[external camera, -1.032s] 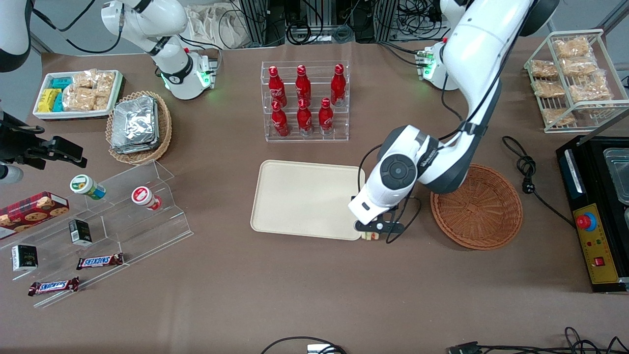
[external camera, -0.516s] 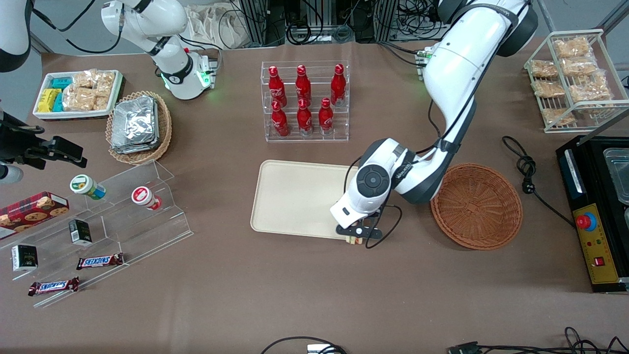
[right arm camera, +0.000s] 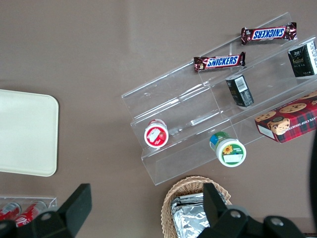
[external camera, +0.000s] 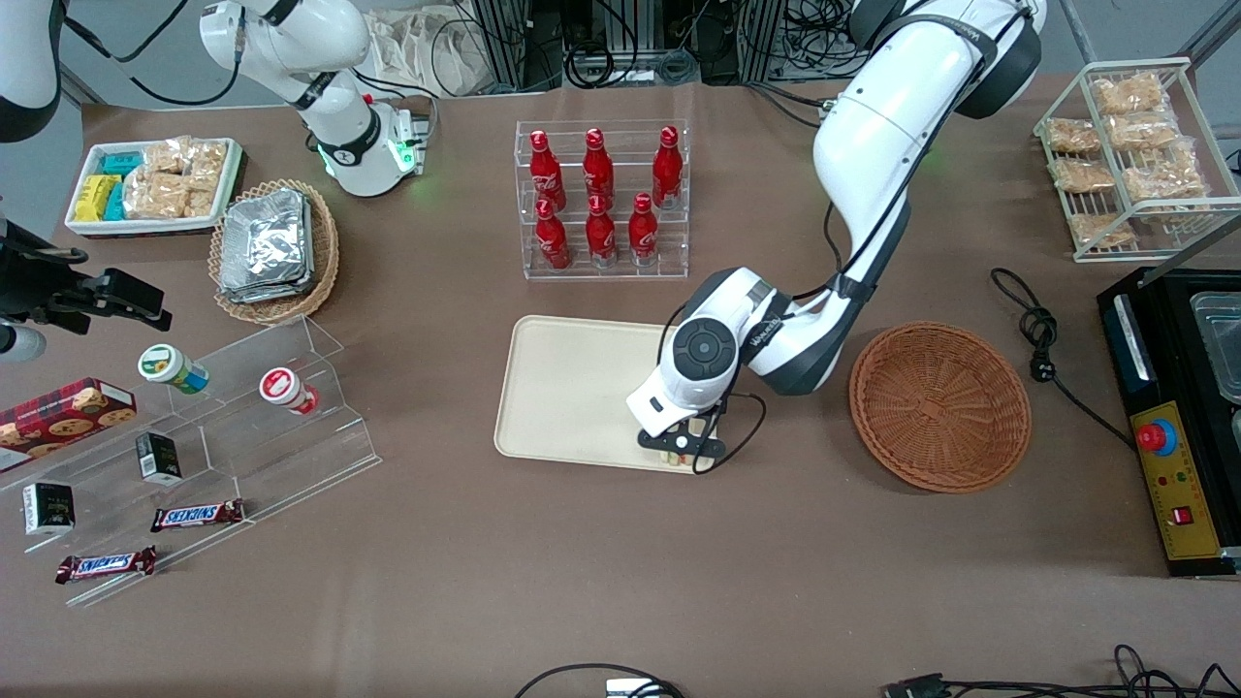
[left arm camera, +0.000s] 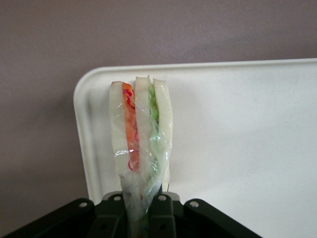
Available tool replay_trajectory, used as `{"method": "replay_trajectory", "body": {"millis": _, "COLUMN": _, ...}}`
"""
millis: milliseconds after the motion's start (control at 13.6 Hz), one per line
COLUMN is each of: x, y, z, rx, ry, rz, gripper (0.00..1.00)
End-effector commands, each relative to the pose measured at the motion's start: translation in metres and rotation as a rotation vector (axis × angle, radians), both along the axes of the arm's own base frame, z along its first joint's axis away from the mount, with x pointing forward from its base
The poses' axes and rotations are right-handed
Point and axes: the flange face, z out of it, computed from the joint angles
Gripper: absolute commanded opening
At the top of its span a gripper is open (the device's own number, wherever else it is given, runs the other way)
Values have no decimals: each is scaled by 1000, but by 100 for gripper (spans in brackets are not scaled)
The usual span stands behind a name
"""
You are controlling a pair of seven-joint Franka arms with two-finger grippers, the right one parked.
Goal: Place sandwich from basket to tray
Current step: 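Carry the sandwich over the cream tray and lower it onto it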
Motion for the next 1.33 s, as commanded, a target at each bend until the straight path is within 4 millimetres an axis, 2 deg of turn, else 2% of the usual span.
{"method": "replay_trajectory", "body": {"millis": 0, "x": 2, "y": -3, "z": 6, "rx": -1, "ry": 12, "rz": 47, "gripper": 0}}
{"method": "replay_trajectory", "body": {"millis": 221, "x": -6, "y": 0, "z": -11, "rx": 25, "ry": 30, "rz": 31, "gripper": 0}}
{"method": "replay_trajectory", "body": {"millis": 516, "x": -18, "y": 6, "z": -23, "rx": 54, "ry": 57, "rz": 20, "gripper": 0}}
{"method": "replay_trajectory", "body": {"millis": 811, "x": -20, "y": 6, "z": -25, "rx": 58, "ry": 61, "rz": 27, "gripper": 1}}
{"method": "replay_trajectory", "body": {"millis": 884, "x": -19, "y": 7, "z": -26, "rx": 59, "ry": 60, "rz": 29, "gripper": 53}}
{"method": "replay_trajectory", "body": {"millis": 958, "x": -19, "y": 7, "z": -26, "rx": 59, "ry": 57, "rz": 28, "gripper": 99}}
{"method": "replay_trajectory", "body": {"millis": 1253, "x": -17, "y": 7, "z": -20, "rx": 56, "ry": 53, "rz": 31, "gripper": 100}}
